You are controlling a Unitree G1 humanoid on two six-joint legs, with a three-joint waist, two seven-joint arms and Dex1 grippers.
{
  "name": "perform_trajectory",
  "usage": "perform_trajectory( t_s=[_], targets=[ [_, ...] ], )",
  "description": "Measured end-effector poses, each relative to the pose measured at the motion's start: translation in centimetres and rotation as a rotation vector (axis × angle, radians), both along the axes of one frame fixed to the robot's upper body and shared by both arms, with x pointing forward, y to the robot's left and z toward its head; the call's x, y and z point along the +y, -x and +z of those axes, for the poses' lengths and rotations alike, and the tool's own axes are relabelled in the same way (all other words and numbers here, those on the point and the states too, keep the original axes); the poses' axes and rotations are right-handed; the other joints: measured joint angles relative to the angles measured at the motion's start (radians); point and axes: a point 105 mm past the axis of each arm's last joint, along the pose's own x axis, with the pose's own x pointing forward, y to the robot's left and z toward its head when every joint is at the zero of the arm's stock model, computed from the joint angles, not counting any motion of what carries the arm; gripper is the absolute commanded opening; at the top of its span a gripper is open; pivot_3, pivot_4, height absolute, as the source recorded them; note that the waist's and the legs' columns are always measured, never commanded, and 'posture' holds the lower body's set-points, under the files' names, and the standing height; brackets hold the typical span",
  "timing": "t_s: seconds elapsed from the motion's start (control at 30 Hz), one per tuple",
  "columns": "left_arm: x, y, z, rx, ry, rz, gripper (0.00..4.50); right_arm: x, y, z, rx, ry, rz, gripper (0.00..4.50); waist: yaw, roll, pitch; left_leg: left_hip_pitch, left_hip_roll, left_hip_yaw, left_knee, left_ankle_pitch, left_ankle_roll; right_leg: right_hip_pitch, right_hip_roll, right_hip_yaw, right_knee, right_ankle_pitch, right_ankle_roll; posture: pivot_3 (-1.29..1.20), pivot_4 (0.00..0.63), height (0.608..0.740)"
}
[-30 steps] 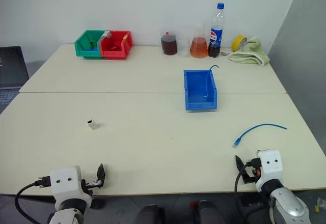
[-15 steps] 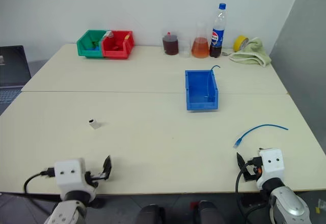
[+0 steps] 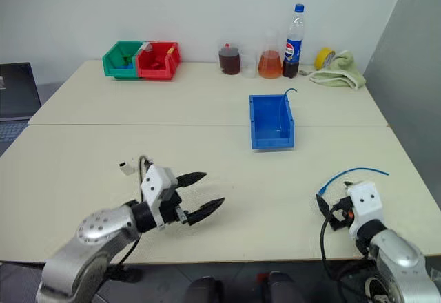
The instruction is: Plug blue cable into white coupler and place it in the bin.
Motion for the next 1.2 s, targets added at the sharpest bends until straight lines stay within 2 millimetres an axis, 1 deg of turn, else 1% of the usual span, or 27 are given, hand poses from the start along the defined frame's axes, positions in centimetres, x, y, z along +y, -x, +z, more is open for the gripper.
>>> perform_trajectory(
  t_s=[0.03, 0.13, 0.23, 0.27, 0.33, 0.37, 0.43, 0.57, 0.7, 0.8, 0.9, 1.0, 1.03, 1.2],
  targets=[
    [-0.5, -0.1, 0.1, 0.0, -0.018, -0.069, 4.5, -0.3, -0.2, 0.1, 0.006, 0.014, 0.012, 4.49, 0.0, 0.0, 0.0, 0.0, -0.003, 0.0, 0.0, 0.0, 0.0, 0.0, 0.0, 0.0, 0.0, 0.0, 0.0, 0.0, 0.15, 0.74],
    [-1.4, -0.6, 0.1, 0.008, -0.048, -0.196, 4.5, -0.9, -0.8, 0.5, 0.021, 0.038, 0.058, 4.49, -0.001, 0.0, 0.0, -0.002, -0.004, 0.0, 0.0, 0.0, 0.0, -0.001, 0.002, 0.001, 0.0, 0.0, 0.001, 0.0, 0.15, 0.74],
    [-2.2, -1.9, 0.6, -0.03, -0.081, -0.287, 4.5, -1.0, -1.8, 2.1, 0.032, 0.113, 0.193, 4.49, -0.002, 0.0, 0.0, -0.002, -0.005, 0.001, 0.0, 0.0, 0.0, -0.001, 0.002, 0.002, -0.001, 0.001, 0.001, 0.0, 0.15, 0.74],
    [-2.3, -2.2, 0.7, -0.041, -0.089, -0.299, 4.5, -1.0, -2.0, 2.9, 0.024, 0.143, 0.232, 4.49, -0.002, 0.0, 0.0, -0.002, -0.004, 0.0, 0.0, 0.0, 0.001, -0.001, 0.002, 0.001, -0.001, 0.001, 0.001, 0.0, 0.15, 0.74],
    [-2.7, -3.1, 0.1, -0.062, -0.112, -0.309, 4.5, -0.9, -2.8, 3.9, 0.052, 0.222, 0.352, 4.49, -0.003, 0.001, 0.001, -0.001, -0.005, 0.0, 0.0, 0.0, 0.001, 0.0, 0.003, 0.001, -0.001, 0.001, 0.001, 0.0, 0.15, 0.74],
    [-3.0, -3.3, -0.2, -0.066, -0.115, -0.311, 4.5, -1.0, -3.1, 4.3, 0.056, 0.243, 0.382, 4.49, -0.002, 0.0, 0.001, -0.001, -0.005, 0.0, 0.0, 0.0, 0.001, 0.0, 0.003, 0.001, -0.001, 0.001, 0.001, 0.0, 0.15, 0.74],
    [-3.4, -3.4, -1.1, -0.058, -0.115, -0.325, 4.5, -0.8, -3.8, 5.3, 0.063, 0.32, 0.5, 4.49, -0.003, 0.0, 0.001, -0.002, -0.005, 0.0, 0.0, 0.0, 0.001, 0.0, 0.003, 0.001, -0.001, 0.001, 0.001, 0.0, 0.15, 0.74],
    [-4.2, -3.3, -1.4, -0.065, -0.096, -0.346, 4.5, -1.1, -5.1, 6.0, 0.09, 0.441, 0.654, 4.49, -0.002, 0.0, 0.001, -0.003, -0.004, 0.0, 0.0, 0.0, 0.001, -0.001, 0.003, 0.001, -0.001, 0.0, 0.0, 0.0, 0.15, 0.74],
    [-4.7, -3.2, -1.6, -0.064, -0.085, -0.362, 4.5, -0.6, -6.5, 6.8, 0.128, 0.689, 0.908, 4.49, -0.011, 0.003, 0.003, -0.001, -0.004, 0.001, 0.0, 0.0, 0.001, -0.001, 0.003, 0.002, 0.0, 0.001, 0.0, 0.0, 0.15, 0.74],
    [-5.1, -3.2, -1.8, -0.064, -0.082, -0.363, 4.5, 0.0, -7.7, 7.4, 0.138, 0.796, 1.032, 4.49, -0.013, 0.003, 0.003, -0.001, -0.003, 0.001, 0.001, 0.0, 0.001, -0.001, 0.003, 0.002, 0.001, 0.001, 0.0, 0.0, 0.15, 0.74],
    [-5.5, -3.1, -1.8, -0.066, -0.072, -0.368, 4.5, 0.2, -8.4, 6.9, 0.14, 0.854, 1.092, 4.49, -0.013, 0.003, 0.003, -0.001, -0.002, 0.0, 0.0, 0.0, 0.001, -0.001, 0.001, 0.002, 0.0, 0.001, -0.001, 0.0, 0.15, 0.74],
    [-5.4, -3.1, -2.0, -0.064, -0.071, -0.352, 4.5, -0.4, -8.7, 5.3, 0.201, 0.906, 1.135, 4.49, -0.01, 0.003, 0.003, -0.001, -0.002, 0.001, 0.001, 0.0, 0.001, -0.001, -0.002, 0.003, 0.0, 0.002, -0.002, 0.0, 0.15, 0.74],
    [-5.4, -3.0, -2.1, -0.06, -0.07, -0.347, 4.5, -0.5, -8.9, 4.7, 0.22, 0.923, 1.152, 4.49, -0.008, 0.003, 0.003, -0.002, -0.002, 0.001, 0.001, 0.0, 0.001, -0.001, -0.002, 0.003, 0.0, 0.004, -0.005, 0.0, 0.15, 0.74],
    [-5.5, -2.6, -2.2, -0.061, -0.062, -0.336, 4.5, -1.3, -9.0, 3.2, 0.295, 0.963, 1.197, 4.49, -0.005, 0.003, 0.003, -0.001, -0.003, 0.001, 0.001, 0.0, 0.001, -0.001, -0.003, 0.003, 0.001, 0.004, -0.006, 0.0, 0.15, 0.74]
  ],
)
